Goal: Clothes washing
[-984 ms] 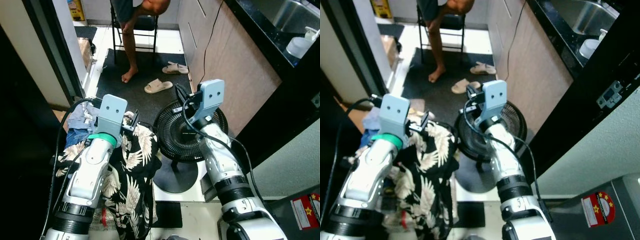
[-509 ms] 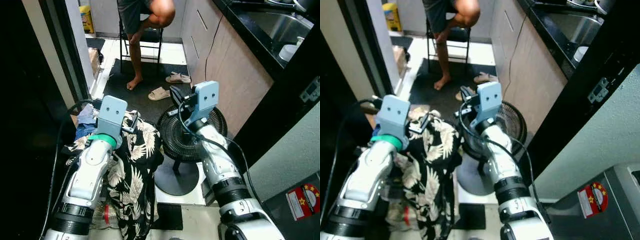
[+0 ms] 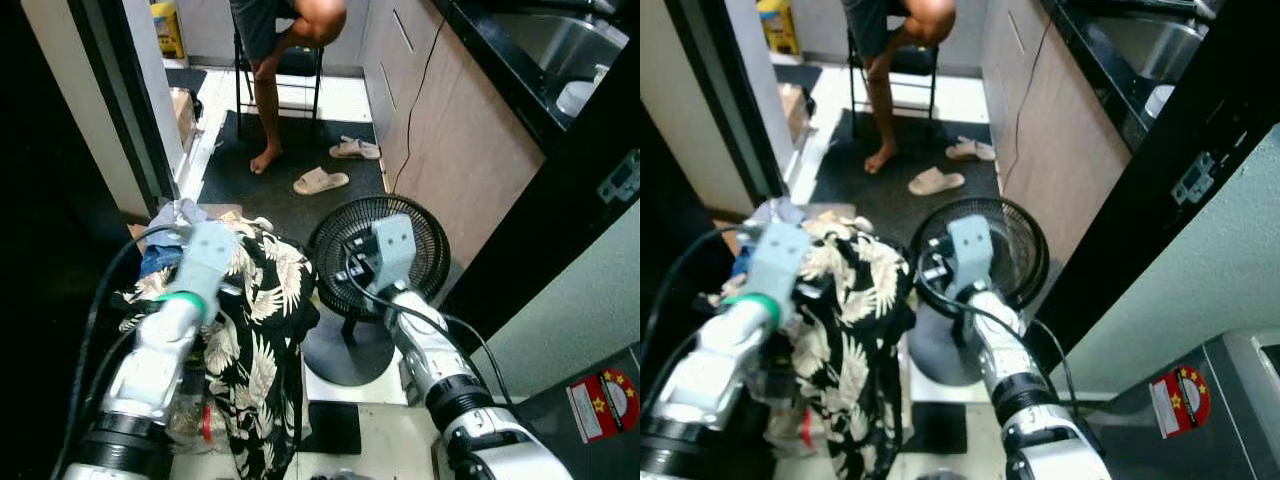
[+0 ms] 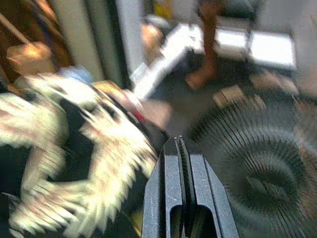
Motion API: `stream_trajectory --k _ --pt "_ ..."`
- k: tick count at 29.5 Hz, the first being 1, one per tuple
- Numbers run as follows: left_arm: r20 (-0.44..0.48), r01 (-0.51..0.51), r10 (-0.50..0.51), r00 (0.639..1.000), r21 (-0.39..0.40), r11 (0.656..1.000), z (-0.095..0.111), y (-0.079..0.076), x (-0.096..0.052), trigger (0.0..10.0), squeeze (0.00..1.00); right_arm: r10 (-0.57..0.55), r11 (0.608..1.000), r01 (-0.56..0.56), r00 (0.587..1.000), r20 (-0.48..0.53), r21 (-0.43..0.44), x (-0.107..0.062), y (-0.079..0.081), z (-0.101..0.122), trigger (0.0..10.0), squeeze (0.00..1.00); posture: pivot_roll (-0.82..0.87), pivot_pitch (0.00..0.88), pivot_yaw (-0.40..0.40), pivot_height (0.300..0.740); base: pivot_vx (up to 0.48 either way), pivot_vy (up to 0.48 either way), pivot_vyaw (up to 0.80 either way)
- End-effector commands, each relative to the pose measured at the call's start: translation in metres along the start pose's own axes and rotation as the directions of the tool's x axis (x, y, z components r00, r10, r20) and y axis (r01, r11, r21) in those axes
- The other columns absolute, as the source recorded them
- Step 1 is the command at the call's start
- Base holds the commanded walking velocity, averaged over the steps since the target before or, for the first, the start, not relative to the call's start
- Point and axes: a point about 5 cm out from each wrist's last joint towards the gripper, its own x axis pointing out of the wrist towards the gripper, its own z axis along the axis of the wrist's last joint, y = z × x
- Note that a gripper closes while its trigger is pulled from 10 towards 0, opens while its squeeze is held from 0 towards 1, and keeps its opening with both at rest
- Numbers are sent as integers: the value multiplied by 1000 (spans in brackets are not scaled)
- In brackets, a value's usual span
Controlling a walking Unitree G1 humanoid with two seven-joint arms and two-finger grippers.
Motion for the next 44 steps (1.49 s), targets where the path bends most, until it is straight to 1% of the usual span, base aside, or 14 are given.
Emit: stream_trajectory --k 1,6,12,19,22,26,27,28,29,33,34,35,41,44 --pt "-16 1 -1 1000 -6 1000 -3 -1 -1 10000 0 -12 1000 12 1000 3 -10 5 0 5 10000 0 135 53 -34 740 0 0 0" --pt "31 18 -18 999 -4 1000 16 -7 0 10000 0 12 998 -12 1000 10 -58 26 12 28 10000 0 192 119 -39 740 0 0 0" --pt "44 43 -43 998 -5 999 23 -15 -3 10000 0 10 993 -10 1000 -4 -120 31 15 33 10000 0 197 151 -24 740 0 0 0" --pt "48 63 -63 997 -3 998 24 -20 -3 10000 0 -14 993 15 1000 8 -118 32 8 36 10000 0 182 154 -16 740 0 0 0" --pt "70 51 -51 996 12 999 28 -13 1 10000 0 -23 993 25 999 25 -113 31 4 39 10000 0 164 153 -10 740 0 0 0" --pt "59 62 -64 996 35 997 23 6 8 10000 0 -28 993 34 998 51 -109 31 -1 43 10000 0 155 145 -10 740 0 0 0" --pt "40 128 -130 991 52 990 18 -3 14 10000 0 -29 993 36 997 68 -110 32 -1 47 10000 0 113 107 -1 740 0 0 0" --pt "14 185 -186 982 63 981 14 -21 21 10000 0 -34 993 44 995 90 -112 32 -2 51 10000 0 81 91 9 740 0 0 0" --pt "14 185 -186 982 63 981 14 -21 21 10000 0 -34 993 44 995 90 -112 32 -2 51 10000 0 81 91 9 740 0 0 0" --pt "-34 269 -267 963 95 958 15 -68 38 10000 0 -69 989 85 989 132 -117 28 -15 55 10000 0 39 64 18 740 0 0 0" --pt "-34 269 -267 963 95 958 15 -68 38 10000 0 -69 989 85 989 132 -117 28 -15 55 10000 0 39 64 18 740 0 0 0" --pt "-52 285 -281 958 108 952 15 -76 41 10000 0 -86 987 103 987 136 -122 24 -22 52 10000 0 33 55 24 740 0 0 0" --pt "-73 307 -300 951 119 944 12 -84 44 10000 0 -118 984 134 984 132 -120 17 -32 46 10000 0 33 48 26 740 0 0 0" --pt "-24 274 -273 962 94 957 26 -84 49 10000 0 -134 982 149 982 129 -115 14 -37 42 10000 0 32 63 27 740 0 0 0"
